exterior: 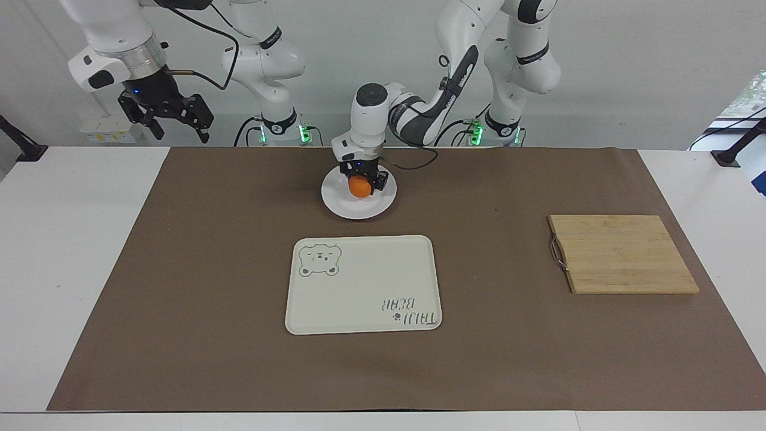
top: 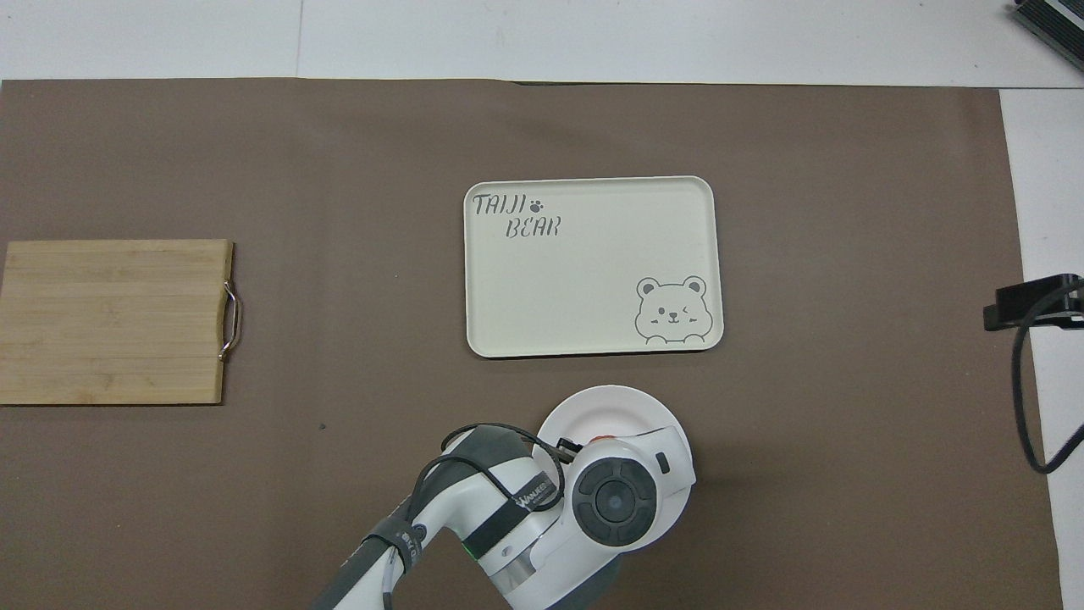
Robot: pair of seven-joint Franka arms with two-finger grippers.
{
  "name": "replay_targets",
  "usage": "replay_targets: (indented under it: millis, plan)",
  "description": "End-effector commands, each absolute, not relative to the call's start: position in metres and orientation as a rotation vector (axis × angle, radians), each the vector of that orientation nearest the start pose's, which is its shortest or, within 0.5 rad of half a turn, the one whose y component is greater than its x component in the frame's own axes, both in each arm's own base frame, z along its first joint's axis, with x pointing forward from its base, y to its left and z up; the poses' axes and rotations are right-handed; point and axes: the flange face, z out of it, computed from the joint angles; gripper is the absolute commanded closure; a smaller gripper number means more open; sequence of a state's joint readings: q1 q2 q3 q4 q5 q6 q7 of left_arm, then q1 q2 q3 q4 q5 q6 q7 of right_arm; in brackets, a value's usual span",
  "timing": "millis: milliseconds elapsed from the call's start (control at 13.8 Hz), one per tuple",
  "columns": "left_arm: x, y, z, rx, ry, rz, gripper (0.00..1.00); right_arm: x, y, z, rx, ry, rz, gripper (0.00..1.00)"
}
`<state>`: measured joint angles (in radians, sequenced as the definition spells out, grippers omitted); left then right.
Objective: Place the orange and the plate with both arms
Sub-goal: 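Carry the orange with the left gripper onto the white plate and release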
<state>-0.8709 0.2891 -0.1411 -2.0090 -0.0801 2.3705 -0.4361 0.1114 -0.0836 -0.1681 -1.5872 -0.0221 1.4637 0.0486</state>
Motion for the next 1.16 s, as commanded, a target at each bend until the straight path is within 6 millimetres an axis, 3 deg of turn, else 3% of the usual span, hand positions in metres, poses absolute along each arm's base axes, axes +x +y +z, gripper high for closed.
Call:
replay_targets:
  millis: [0, 73, 364, 509, 727, 800, 945, 1091]
  plan:
    - [0.322, -0.512, 0.318, -3.16, 0.816, -0.025, 0.63, 0.509, -0.038, 0.652, -3.118, 0.192, 0.072, 0.0]
    - [0.322, -0.512, 0.318, -3.158, 0.819, -0.028, 0.01, 0.509, -0.037, 0.652, -3.118, 0.19, 0.072, 0.0]
    - [0.334, -0.502, 0.331, -3.14, 0.808, -0.035, 0.0, 0.508, -0.038, 0.653, -3.118, 0.192, 0.069, 0.0]
    - [0.345, -0.49, 0.358, -3.129, 0.775, -0.011, 0.0, 0.509, -0.037, 0.652, -3.118, 0.19, 0.072, 0.0]
    - [0.386, -0.459, 0.386, -3.163, 0.649, -0.019, 0.0, 0.508, -0.036, 0.651, -3.048, 0.2, 0.074, 0.0]
    - [0.388, -0.457, 0.4, -3.165, 0.636, -0.011, 0.0, 0.505, -0.036, 0.65, -3.024, 0.198, 0.078, 0.0]
    - [0.401, -0.447, 0.422, -3.168, 0.594, -0.005, 0.0, 0.5, -0.037, 0.634, -2.928, 0.192, 0.116, 0.0]
    - [0.421, -0.421, 0.441, -3.181, 0.514, -0.01, 0.0, 0.502, -0.035, 0.617, -2.83, 0.173, 0.124, 0.0]
